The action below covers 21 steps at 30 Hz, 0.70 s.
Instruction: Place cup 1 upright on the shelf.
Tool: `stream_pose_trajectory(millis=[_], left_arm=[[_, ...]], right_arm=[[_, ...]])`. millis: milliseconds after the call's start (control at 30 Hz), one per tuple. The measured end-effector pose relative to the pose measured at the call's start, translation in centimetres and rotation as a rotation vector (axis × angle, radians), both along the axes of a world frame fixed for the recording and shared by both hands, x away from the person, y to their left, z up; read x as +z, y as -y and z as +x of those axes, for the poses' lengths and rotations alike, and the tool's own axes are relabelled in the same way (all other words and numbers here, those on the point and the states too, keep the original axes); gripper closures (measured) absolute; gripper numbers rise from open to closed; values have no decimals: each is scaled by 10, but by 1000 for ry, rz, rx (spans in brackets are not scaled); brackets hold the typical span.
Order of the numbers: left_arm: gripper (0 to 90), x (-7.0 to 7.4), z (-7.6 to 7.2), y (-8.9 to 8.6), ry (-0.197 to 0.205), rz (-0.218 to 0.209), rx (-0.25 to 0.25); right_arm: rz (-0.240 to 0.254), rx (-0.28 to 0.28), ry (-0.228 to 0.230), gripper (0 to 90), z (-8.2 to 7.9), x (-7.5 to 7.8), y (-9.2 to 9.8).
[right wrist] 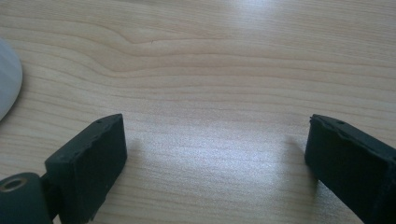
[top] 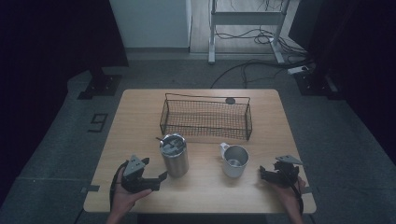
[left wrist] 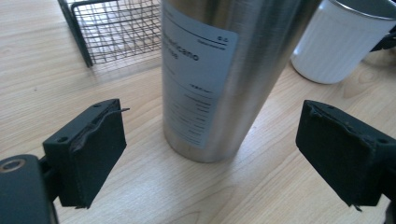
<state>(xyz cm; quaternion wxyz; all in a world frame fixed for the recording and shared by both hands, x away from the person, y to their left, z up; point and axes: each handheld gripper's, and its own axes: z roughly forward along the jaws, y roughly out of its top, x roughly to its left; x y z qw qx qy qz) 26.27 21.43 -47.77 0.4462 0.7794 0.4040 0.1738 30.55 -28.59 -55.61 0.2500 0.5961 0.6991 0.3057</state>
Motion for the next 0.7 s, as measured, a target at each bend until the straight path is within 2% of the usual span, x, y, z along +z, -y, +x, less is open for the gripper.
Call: stream_pose_trajectory(millis=[467, 700], left_arm=[[80, 0, 10, 16, -7, -1, 1], [66, 0, 14, 21, 8, -13, -15]], right_arm=[[-1, 6, 3, 59, 0, 0, 0], [0, 5, 2, 60, 0, 0, 0]])
